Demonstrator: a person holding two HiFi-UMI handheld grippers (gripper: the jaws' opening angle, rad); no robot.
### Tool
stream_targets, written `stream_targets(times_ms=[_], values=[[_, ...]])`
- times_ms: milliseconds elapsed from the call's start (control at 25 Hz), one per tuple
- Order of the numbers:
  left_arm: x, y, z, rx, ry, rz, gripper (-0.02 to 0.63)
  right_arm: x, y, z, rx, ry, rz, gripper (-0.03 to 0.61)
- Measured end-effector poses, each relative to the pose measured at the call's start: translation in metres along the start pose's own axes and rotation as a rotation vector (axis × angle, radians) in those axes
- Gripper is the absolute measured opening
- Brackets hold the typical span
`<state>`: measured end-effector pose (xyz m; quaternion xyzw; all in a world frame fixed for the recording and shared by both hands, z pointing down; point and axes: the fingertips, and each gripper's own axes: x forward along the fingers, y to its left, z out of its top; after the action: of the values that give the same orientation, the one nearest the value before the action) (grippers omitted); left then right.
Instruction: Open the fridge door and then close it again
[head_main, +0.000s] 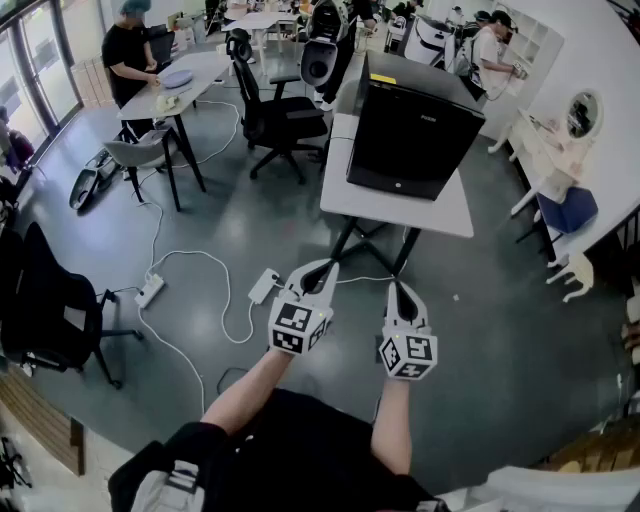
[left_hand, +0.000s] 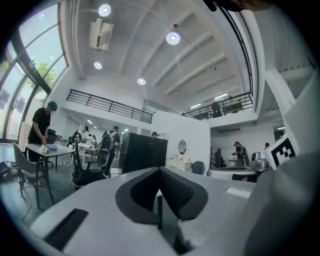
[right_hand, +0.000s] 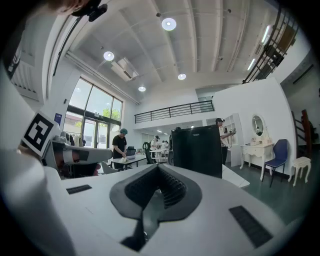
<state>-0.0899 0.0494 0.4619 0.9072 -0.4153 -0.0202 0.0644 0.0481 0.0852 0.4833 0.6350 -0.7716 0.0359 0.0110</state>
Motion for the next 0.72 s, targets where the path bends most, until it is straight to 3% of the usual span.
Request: stream_targets(times_ms=[720], values=[[-0.003, -0.011, -0.011, 0.004, 0.011, 0.031, 0.000, -0.001, 0.006, -0.018, 0.030, 0.003, 0.093, -0.006]])
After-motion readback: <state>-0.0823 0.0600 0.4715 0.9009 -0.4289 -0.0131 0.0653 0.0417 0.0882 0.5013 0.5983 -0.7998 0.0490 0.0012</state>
